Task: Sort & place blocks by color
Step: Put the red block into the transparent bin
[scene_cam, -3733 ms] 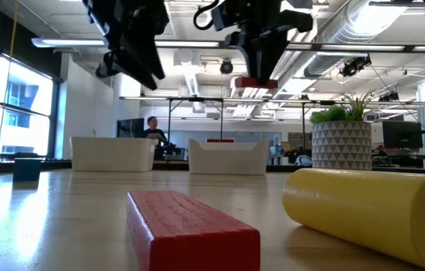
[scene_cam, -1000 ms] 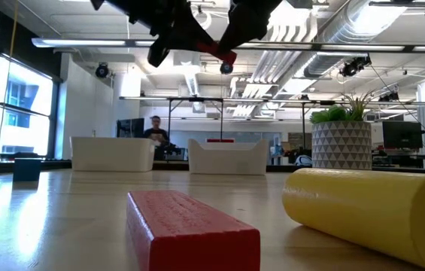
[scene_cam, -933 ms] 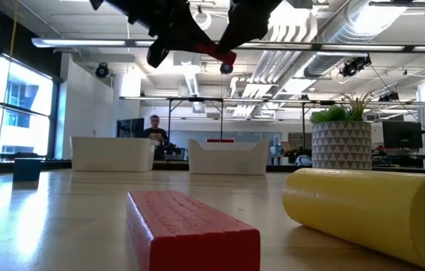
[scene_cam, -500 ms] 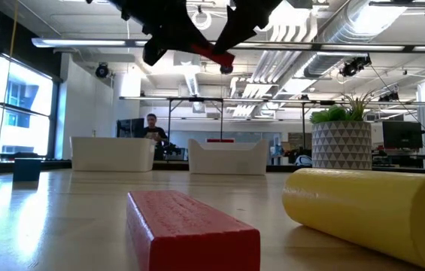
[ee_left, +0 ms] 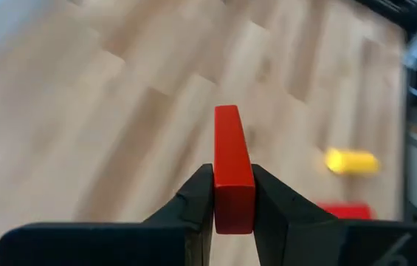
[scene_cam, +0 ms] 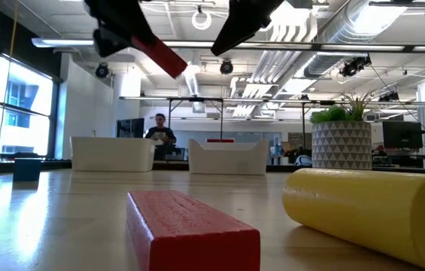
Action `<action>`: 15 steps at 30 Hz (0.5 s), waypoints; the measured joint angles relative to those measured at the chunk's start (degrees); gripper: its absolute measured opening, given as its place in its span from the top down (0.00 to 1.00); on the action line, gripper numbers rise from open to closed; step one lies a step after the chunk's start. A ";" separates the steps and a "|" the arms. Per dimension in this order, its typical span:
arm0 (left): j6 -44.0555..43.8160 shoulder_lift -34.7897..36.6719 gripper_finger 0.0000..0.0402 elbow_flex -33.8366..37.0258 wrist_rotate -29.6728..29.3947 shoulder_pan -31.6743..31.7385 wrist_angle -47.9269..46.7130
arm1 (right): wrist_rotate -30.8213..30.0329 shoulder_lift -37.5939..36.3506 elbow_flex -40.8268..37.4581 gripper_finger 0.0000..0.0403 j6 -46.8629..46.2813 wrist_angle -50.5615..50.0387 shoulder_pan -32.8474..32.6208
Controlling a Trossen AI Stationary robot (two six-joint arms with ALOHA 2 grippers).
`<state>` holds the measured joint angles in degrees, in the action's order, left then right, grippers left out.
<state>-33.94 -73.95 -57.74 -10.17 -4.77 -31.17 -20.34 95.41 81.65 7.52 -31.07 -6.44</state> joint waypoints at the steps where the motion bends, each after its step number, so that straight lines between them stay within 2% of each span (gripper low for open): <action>1: -1.34 0.29 0.88 0.00 0.63 -1.47 -0.60 | 0.02 0.00 0.00 0.52 -0.02 0.00 0.00; 8: -11.00 1.89 0.88 0.00 4.57 -12.25 -5.25 | 6.80 0.01 0.00 0.52 -0.13 -0.48 0.00; 15: -19.60 1.66 0.88 0.00 6.56 -23.44 -13.18 | 13.54 -0.01 0.00 0.52 -4.60 -3.15 0.00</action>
<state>-53.54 -72.29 -57.74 -3.61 -28.21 -44.35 -6.81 95.40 81.65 2.91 -34.22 -6.44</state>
